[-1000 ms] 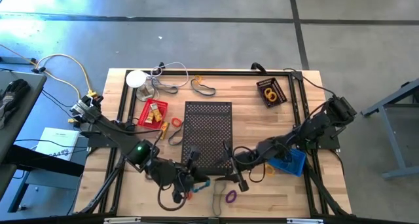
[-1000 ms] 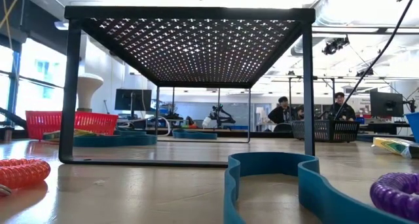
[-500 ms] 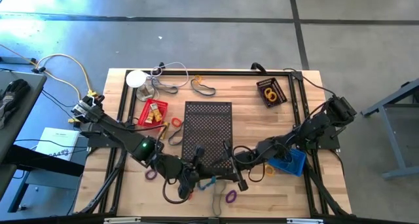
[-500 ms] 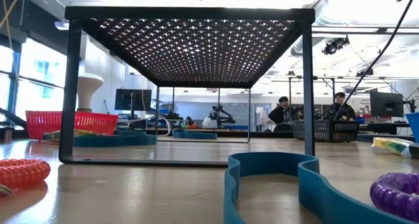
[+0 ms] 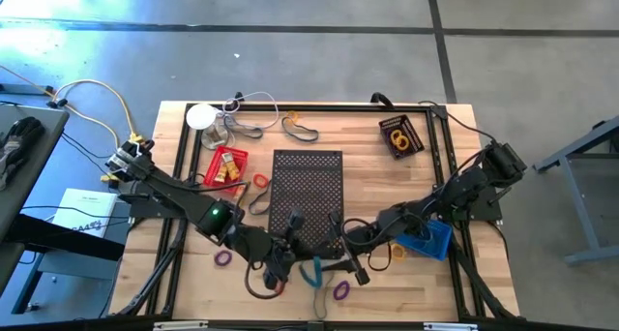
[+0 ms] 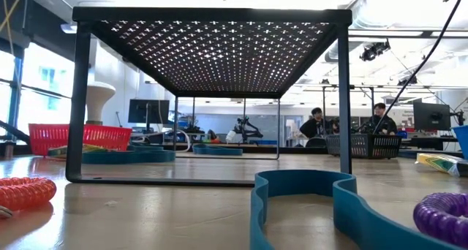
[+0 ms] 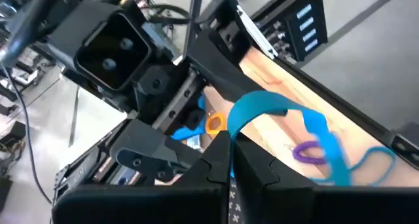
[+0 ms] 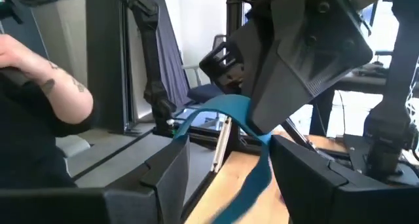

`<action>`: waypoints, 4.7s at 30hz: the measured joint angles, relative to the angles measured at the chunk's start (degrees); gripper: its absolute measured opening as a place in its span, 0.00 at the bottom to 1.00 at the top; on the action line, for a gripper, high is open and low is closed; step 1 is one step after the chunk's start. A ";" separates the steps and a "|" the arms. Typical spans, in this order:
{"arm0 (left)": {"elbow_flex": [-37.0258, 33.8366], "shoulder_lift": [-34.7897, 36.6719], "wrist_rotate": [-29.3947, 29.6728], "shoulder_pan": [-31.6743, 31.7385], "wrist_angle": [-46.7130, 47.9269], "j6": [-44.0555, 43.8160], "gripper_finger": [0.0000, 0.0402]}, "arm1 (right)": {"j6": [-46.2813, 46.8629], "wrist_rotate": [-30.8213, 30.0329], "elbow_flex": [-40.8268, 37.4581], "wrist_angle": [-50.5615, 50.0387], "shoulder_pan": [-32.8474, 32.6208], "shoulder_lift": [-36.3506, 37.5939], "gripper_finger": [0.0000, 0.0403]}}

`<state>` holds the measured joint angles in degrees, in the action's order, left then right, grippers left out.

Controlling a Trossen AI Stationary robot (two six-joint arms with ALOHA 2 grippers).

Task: Pick & Place Office Desk Supplies
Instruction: Put the blue rubber band into the blue bin

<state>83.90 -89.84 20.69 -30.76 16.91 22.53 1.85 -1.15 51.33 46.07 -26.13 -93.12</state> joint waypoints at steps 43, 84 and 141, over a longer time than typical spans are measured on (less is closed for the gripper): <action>0.00 0.00 -6.95 4.77 1.49 -1.56 0.00 | 2.42 -1.86 0.00 -2.95 2.67 0.00 0.47; -0.13 -1.84 8.25 -1.21 2.47 -1.62 0.39 | -2.73 -12.84 -0.07 -13.00 -2.17 2.63 0.01; -1.99 -1.98 7.15 -5.61 21.66 -32.93 0.40 | 96.10 -19.41 0.05 -121.10 -31.80 25.97 0.01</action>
<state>81.91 -91.83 27.83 -36.36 38.57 -10.39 97.95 -20.56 51.38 -75.04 -57.93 -67.16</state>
